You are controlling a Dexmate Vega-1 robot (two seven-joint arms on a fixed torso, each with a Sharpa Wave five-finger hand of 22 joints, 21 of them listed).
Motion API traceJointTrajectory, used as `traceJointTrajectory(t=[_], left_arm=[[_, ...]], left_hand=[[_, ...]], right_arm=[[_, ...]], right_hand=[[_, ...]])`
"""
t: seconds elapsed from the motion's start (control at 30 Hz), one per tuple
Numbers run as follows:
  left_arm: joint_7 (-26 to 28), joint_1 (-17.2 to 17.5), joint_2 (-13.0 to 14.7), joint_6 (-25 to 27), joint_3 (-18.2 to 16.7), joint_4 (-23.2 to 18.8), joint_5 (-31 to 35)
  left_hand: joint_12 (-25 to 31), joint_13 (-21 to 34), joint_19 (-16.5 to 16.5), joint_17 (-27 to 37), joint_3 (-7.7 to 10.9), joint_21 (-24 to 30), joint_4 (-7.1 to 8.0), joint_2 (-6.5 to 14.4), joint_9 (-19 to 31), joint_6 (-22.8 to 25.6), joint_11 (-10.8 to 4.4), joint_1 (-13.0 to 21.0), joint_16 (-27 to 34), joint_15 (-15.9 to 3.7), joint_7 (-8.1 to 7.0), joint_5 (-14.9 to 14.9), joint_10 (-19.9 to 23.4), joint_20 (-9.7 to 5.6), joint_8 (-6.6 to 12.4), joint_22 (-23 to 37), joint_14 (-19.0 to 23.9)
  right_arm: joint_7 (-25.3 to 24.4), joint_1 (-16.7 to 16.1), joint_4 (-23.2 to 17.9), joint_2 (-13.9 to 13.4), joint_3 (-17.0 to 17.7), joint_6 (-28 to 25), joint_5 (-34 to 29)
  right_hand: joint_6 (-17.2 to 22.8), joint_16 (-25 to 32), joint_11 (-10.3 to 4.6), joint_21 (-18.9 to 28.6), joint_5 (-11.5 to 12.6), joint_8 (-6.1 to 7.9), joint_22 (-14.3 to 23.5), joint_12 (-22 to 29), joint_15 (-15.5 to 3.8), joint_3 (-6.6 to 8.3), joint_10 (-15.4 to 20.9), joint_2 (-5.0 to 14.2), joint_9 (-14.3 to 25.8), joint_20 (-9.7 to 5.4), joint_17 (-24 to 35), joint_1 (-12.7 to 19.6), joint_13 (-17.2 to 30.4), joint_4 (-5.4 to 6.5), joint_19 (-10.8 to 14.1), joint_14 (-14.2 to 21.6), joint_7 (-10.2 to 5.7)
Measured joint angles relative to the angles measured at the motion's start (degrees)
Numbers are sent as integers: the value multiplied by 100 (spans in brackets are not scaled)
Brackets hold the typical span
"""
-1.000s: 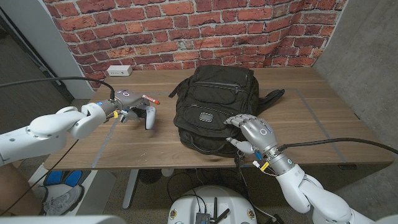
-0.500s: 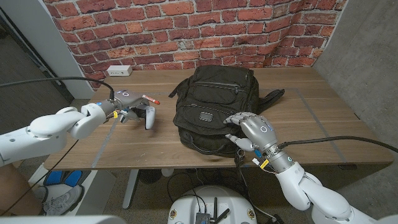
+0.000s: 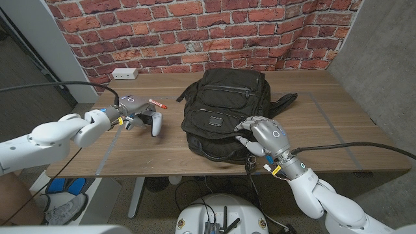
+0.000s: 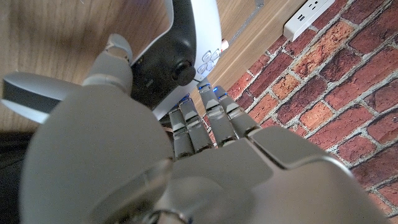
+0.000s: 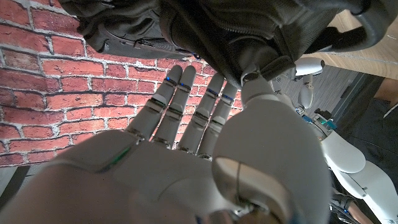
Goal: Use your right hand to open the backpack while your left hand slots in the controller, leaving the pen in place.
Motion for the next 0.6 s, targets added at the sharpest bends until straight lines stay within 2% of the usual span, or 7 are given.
traceJointTrajectory(t=[0.23, 0.33, 0.6], left_arm=[[42, 77, 47, 90, -30, -54, -45], [69, 104, 68, 153, -37, -74, -76], [143, 205, 149, 266, -81, -147, -141]], left_hand=[[-27, 0, 0, 0, 0, 0, 0, 0, -46, 44, 20, 0, 1, -32, 44, 0, 20, 0, -69, 0, 32], [-31, 0, 0, 0, 0, 0, 0, 0, -46, 53, 33, 0, 1, -32, 53, 0, 33, 0, -87, 0, 32], [-50, 0, 0, 1, 0, 0, 0, 0, -46, 72, 33, 0, 1, -32, 72, 0, 33, 0, -113, 0, 32]], right_arm=[[-47, 8, 21, 2, 33, 19, 22], [-63, 8, 23, 1, 72, 24, 36], [-104, -11, -2, -9, 152, 25, 48]], right_hand=[[288, -22, -18, 21, -1, 67, 0, 60, -13, 43, 308, 158, -14, -31, -10, -35, -26, 18, 31, 132, 9], [352, -22, -21, 21, -3, 88, -1, 80, -13, 58, 366, 211, -14, 0, -10, -42, -50, 32, 61, 191, 47], [524, -70, 9, 53, -22, 125, -1, 104, -8, 152, 646, 293, -16, -31, -18, 11, -53, -62, 92, 305, 88]])
